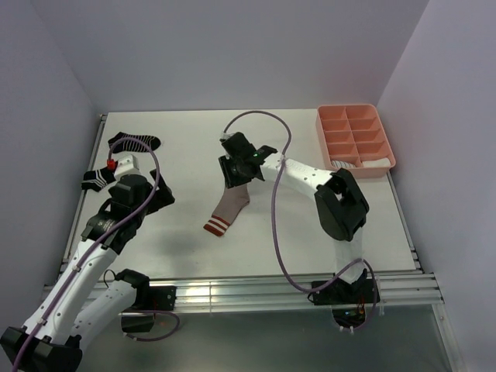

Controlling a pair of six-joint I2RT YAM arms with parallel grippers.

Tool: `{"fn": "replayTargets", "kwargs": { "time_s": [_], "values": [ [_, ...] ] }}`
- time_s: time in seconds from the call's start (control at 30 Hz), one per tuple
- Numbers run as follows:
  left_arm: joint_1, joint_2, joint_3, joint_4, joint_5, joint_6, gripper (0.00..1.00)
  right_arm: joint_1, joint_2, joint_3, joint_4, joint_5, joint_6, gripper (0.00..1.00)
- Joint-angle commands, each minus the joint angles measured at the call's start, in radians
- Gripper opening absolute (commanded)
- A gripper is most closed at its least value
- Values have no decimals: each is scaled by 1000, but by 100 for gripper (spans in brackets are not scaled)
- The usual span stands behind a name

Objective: Roll the socks
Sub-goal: Move the sock to the center of the board.

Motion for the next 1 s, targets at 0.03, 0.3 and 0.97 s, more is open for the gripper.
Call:
{"fn": "replayTargets", "kwargs": {
  "time_s": [0.03, 0.3, 0.97],
  "values": [
    [3, -1, -12, 49, 68, -17, 99, -26, 92, 38, 84, 53, -41, 43],
    [3, 28, -46, 116, 136, -31, 98, -78, 232, 71, 134, 130, -2, 43],
    [-22, 356, -52, 383, 417, 52, 97, -202, -117, -122, 239, 98, 24, 48]
  ]
}}
